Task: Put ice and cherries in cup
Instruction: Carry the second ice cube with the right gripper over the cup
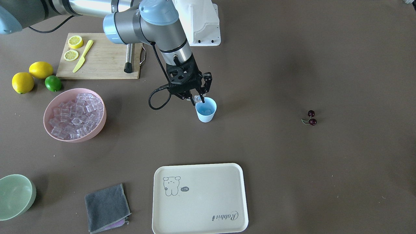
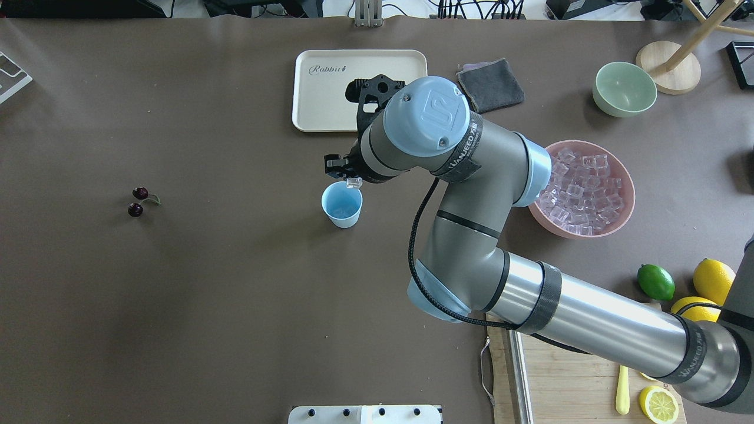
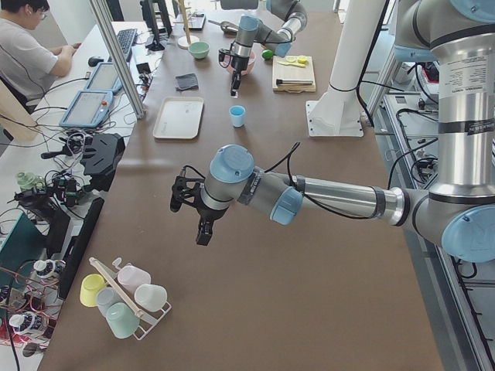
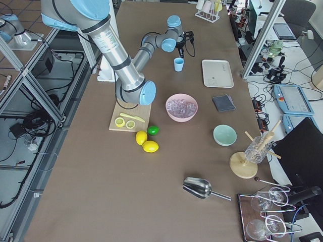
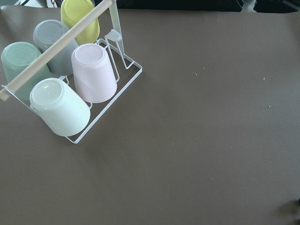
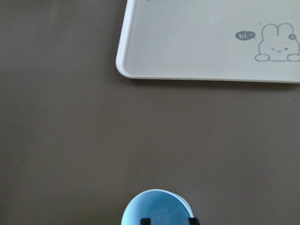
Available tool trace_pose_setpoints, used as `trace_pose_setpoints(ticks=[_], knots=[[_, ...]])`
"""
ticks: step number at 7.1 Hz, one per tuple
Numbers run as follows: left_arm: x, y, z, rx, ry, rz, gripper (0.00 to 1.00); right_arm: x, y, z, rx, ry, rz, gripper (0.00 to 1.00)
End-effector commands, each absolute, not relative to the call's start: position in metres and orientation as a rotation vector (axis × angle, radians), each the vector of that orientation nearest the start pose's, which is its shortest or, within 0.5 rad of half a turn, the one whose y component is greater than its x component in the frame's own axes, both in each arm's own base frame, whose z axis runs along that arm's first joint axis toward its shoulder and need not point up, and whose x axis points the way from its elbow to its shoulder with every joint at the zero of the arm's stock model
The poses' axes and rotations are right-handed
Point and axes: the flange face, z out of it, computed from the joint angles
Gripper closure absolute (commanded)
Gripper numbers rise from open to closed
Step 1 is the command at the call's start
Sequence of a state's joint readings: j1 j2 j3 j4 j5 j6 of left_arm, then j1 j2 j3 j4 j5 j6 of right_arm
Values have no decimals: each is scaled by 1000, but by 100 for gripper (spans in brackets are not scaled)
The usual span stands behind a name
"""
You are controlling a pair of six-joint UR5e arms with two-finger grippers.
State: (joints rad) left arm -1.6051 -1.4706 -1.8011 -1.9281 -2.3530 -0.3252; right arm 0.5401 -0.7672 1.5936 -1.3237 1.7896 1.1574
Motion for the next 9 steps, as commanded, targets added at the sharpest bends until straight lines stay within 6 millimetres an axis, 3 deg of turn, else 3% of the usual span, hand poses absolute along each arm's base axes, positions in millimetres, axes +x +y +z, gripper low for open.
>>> trace_pose_setpoints(ticks=[1,3,4,5,6,7,8,9], knots=[[-79,-465,551,345,825,-145,2,-581,-458,139,328,-1053,-12,100],[-79,-465,552,343,825,-147,2,-588,-457,149,327,-1048,-12,95],[-78,-467,552,341,824,-146,2,-587,-456,149,326,-1052,-11,1],[-78,-470,546,353,824,-140,2,-581,-454,144,332,-1066,-14,0],[-79,-482,526,392,827,-123,2,-569,-459,144,341,-1068,-5,0],[-72,-500,503,431,828,-90,2,-533,-474,151,335,-1079,1,0],[-58,-519,485,438,838,-61,2,-477,-501,171,263,-1111,3,0],[-37,-532,481,393,864,-96,2,-425,-521,199,249,-1110,-1,0]])
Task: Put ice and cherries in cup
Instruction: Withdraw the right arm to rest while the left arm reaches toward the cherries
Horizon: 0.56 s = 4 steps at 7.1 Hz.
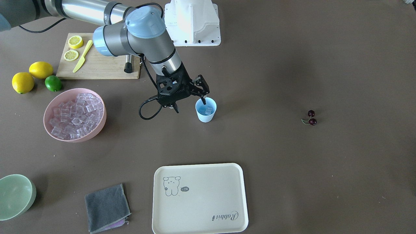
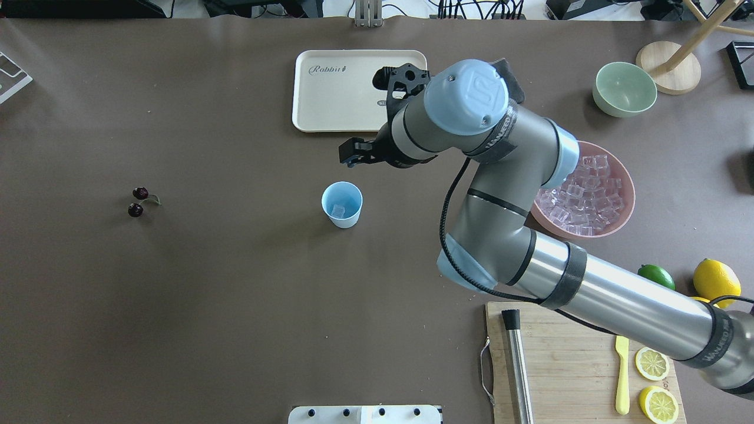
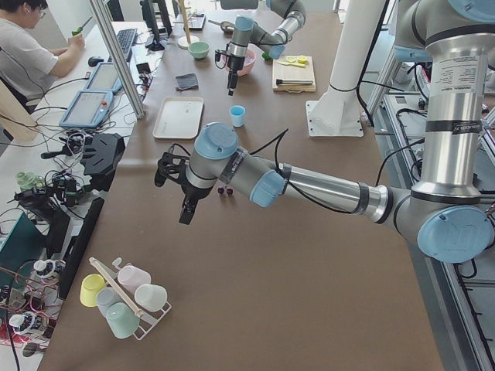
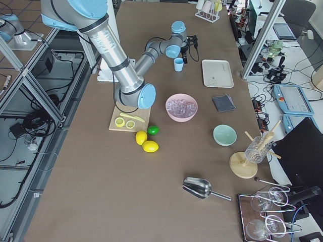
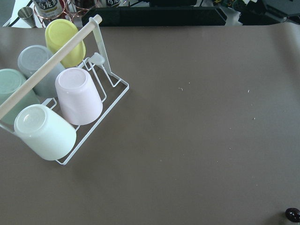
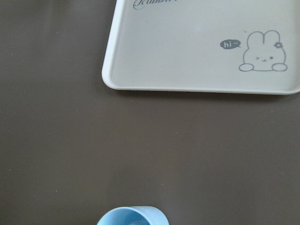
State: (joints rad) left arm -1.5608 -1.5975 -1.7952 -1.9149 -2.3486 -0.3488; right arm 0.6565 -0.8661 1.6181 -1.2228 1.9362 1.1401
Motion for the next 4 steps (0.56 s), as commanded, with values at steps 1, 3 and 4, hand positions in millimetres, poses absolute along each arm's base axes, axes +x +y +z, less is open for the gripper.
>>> trace_pose_setpoints(ticks=[1,3,4], knots=[[-9,-555,446,380,906,-146,2,-374,-539,233,276,-1081,-27,0],[80,-567,394,354,970,-101,2,-271,-569,304,293,-1035,-68,0],[104,-564,393,376,992,-49,2,-228,-566,333,300,-1024,-86,0]])
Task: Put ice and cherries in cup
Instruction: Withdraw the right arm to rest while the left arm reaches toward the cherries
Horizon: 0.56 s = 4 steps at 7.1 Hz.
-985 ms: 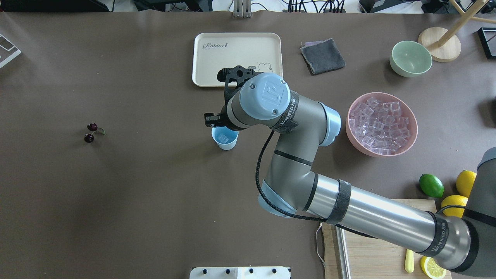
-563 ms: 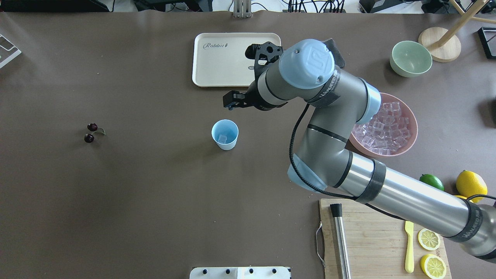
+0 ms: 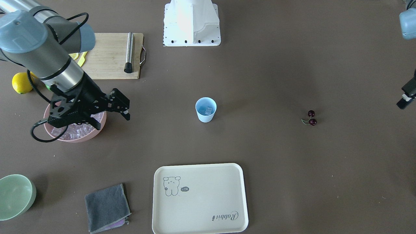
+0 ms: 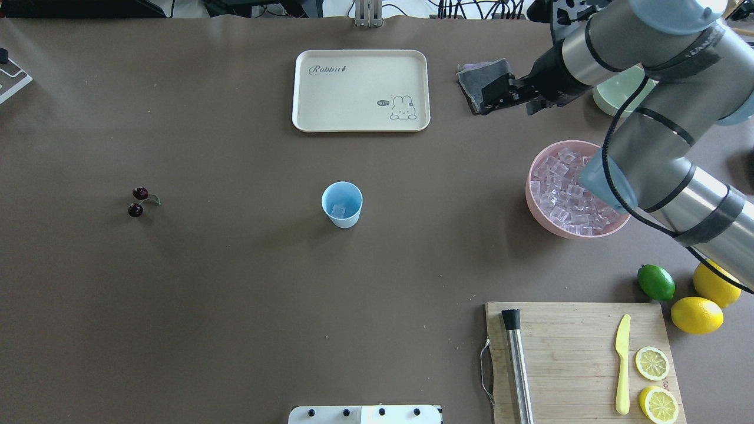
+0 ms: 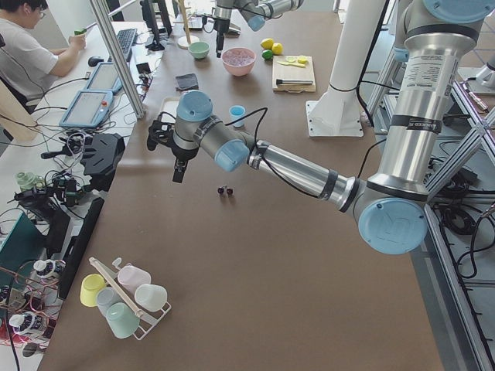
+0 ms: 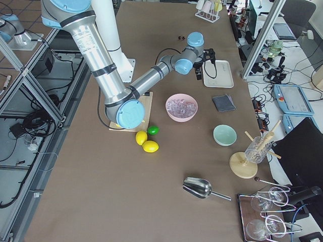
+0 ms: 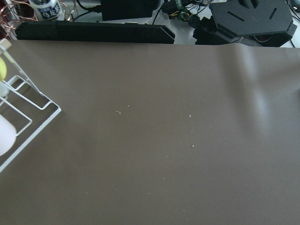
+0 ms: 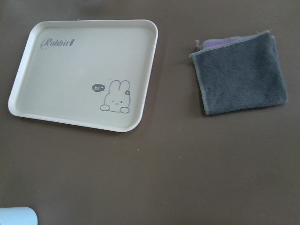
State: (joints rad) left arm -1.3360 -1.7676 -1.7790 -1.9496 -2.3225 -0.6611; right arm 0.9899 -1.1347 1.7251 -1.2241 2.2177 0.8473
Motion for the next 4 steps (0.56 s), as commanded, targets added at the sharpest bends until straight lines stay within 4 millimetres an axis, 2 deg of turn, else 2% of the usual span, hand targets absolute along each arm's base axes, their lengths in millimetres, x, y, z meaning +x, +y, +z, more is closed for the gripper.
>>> trace_pose_setpoints(ticks=[1,2,3,4], knots=[[140,-560,398,340,1013,-18,2,-194,-563,358,287,-1029,-94,0],[171,-559,393,365,992,12,2,-170,-561,378,302,-1011,-102,0],[219,-551,396,388,946,55,2,-161,-559,394,300,-995,-104,0],[253,-544,406,369,923,88,3,-156,-559,395,304,-991,-98,0]])
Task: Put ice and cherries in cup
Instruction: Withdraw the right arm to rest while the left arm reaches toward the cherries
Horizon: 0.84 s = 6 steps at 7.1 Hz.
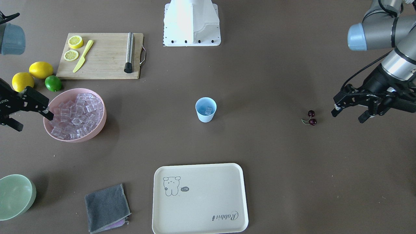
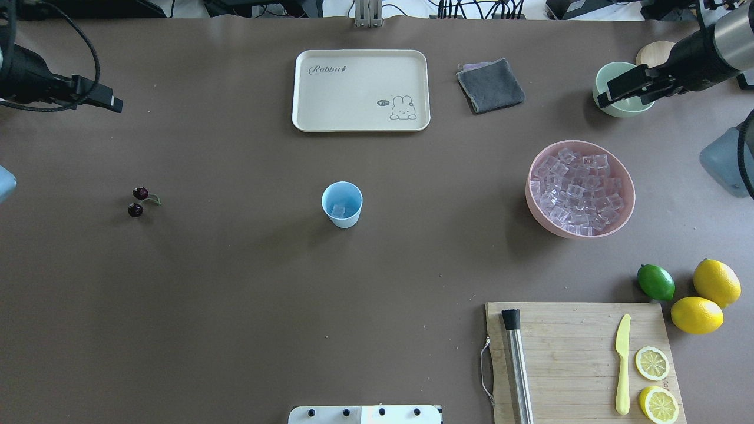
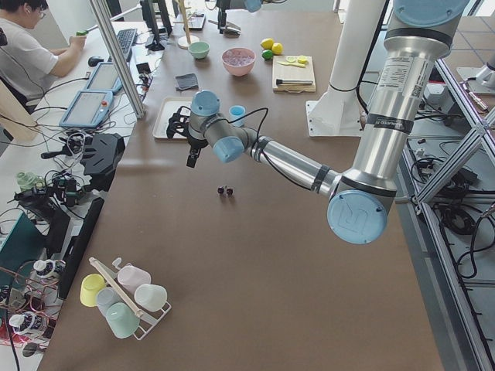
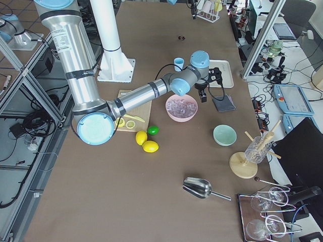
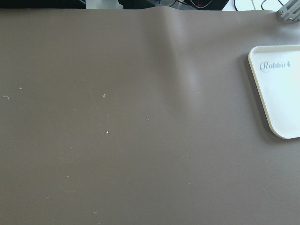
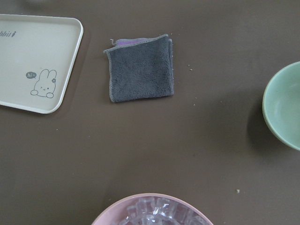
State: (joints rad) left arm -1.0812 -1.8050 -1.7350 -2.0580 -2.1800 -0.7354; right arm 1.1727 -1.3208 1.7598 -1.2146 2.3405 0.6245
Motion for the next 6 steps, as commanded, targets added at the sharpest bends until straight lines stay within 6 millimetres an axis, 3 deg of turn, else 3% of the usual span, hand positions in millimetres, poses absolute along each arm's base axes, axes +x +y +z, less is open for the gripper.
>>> trace_pose_setpoints(ticks=[1,2,3,5,6], knots=[[268,-542,420,346,903,104,3,-155,-560,397,307,-984,-93,0],[294,-538,444,326,853,124,6,-154,-560,398,308,-980,-89,0],[302,-536,454,332,844,160,8,-153,-561,402,306,-975,-83,0],[306,-537,490,309,795,218,8,-137,-559,401,323,-973,-63,0],[306,-537,496,306,787,229,8,-131,-557,396,335,-975,-58,0]])
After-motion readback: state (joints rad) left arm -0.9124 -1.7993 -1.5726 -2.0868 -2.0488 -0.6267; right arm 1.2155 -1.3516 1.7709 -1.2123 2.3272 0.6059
